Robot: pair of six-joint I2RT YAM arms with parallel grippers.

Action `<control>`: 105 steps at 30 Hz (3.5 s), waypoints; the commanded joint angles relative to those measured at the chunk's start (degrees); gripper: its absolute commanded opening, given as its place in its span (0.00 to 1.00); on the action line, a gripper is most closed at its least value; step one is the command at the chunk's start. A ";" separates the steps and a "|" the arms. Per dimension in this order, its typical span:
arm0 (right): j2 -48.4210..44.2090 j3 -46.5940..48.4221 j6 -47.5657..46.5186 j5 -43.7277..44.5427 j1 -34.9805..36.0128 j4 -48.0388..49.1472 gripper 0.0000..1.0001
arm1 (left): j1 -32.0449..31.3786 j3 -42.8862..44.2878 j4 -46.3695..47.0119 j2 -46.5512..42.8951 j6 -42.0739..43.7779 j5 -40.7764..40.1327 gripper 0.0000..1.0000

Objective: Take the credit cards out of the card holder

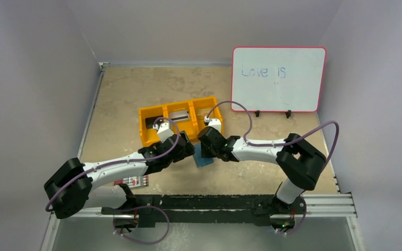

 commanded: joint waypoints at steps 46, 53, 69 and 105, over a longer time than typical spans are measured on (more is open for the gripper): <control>-16.41 -29.07 14.83 -18.51 -8.92 32.62 0.35 | -9.65 1.56 -4.62 10.81 5.21 -6.17 0.32; -19.68 -23.85 7.56 -14.59 -8.92 20.96 0.39 | -9.63 2.89 -4.30 9.85 7.12 -5.71 0.38; -12.36 -13.05 2.80 -9.94 1.53 12.79 0.57 | -9.71 4.39 -6.06 8.46 7.24 -6.44 0.38; -25.25 -14.78 11.15 -3.27 4.61 6.22 0.00 | -9.74 5.70 -7.78 5.23 7.59 -9.00 0.65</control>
